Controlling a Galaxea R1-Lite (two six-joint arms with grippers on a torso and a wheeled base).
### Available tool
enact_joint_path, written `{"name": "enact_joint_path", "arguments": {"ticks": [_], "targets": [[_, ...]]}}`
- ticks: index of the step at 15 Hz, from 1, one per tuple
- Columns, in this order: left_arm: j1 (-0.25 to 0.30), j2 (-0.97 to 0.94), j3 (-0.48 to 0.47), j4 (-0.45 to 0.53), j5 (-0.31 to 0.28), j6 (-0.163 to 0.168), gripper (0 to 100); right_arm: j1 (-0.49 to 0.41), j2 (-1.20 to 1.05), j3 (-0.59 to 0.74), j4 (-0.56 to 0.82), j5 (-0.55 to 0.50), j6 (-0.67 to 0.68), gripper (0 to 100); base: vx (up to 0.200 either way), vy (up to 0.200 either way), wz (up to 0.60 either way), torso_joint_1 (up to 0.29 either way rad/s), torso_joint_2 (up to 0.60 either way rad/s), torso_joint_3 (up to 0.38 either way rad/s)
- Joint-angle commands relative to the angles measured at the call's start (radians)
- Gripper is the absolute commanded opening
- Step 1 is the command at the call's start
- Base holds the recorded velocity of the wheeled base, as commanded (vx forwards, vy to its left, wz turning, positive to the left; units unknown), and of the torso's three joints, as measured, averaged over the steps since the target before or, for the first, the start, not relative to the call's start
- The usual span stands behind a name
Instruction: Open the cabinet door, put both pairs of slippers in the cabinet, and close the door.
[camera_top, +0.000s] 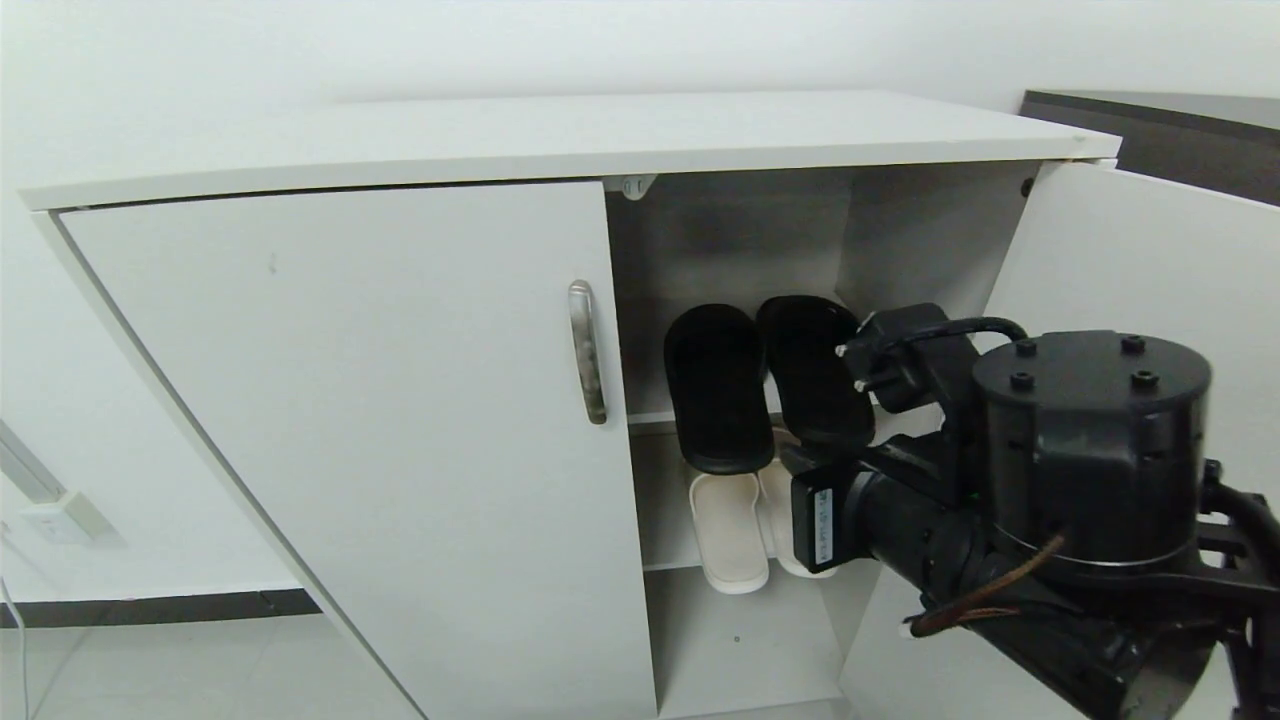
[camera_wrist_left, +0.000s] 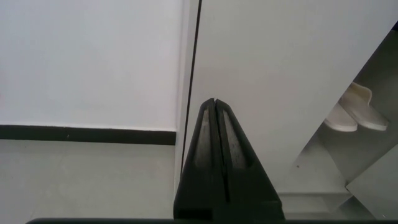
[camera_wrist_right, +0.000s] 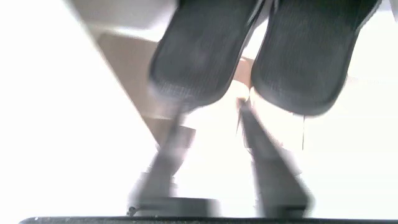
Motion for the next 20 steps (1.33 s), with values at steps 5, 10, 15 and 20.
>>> {"name": "enact_joint_path", "arguments": {"ticks": [5,10,15,20], "targets": [[0.000,0.000,0.000,-0.001,0.002,-0.002,0,0.007,-0.023,0.040,-0.009,-0.001,0.004,0,0.000,0.000,0.00,0.000,0.00,0.000],[0.000,0.000,0.000,-0.001,0.002,-0.002,0,0.006,-0.011,0.072,-0.030,0.001,0.001,0,0.000,0.000,0.00,0.000,0.00,0.000],[0.000,0.000,0.000,-0.001,0.002,-0.002,0,0.006,-0.003,0.084,-0.036,0.001,-0.007,0,-0.160,0.000,0.00,0.005,0.00,0.002],[0.000,0.000,0.000,-0.001,0.002,-0.002,0,0.006,-0.005,0.092,-0.036,0.001,-0.016,0,-0.200,0.000,0.00,-0.001,0.00,0.003]]}}
